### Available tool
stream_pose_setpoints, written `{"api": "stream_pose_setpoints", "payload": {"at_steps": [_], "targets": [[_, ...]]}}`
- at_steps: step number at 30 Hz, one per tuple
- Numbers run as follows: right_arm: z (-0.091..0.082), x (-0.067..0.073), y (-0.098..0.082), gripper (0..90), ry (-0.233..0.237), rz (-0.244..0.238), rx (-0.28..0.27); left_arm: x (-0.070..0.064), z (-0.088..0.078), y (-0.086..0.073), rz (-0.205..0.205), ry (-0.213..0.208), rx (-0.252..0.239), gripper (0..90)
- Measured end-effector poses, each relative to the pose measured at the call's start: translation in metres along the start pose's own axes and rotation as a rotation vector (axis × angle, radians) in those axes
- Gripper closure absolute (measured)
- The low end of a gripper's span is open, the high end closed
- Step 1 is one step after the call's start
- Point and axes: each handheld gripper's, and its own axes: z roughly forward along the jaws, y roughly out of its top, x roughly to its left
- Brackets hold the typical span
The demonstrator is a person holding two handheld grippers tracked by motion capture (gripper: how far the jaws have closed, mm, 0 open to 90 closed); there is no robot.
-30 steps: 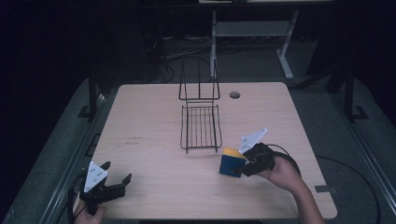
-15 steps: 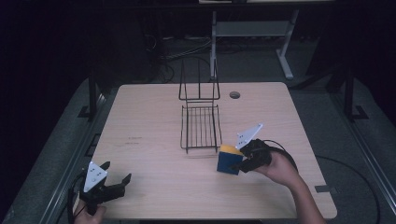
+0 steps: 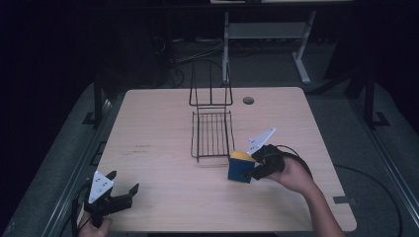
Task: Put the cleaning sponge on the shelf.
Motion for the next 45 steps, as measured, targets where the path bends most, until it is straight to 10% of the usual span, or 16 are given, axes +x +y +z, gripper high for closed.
{"api": "stream_pose_setpoints", "payload": {"at_steps": [45], "targets": [[0.0, -0.037, 0.056, 56.2, 0.017, -0.034, -0.012, 0.001, -0.001, 0.0, -0.001, 0.0, -0.002, 14.1]]}}
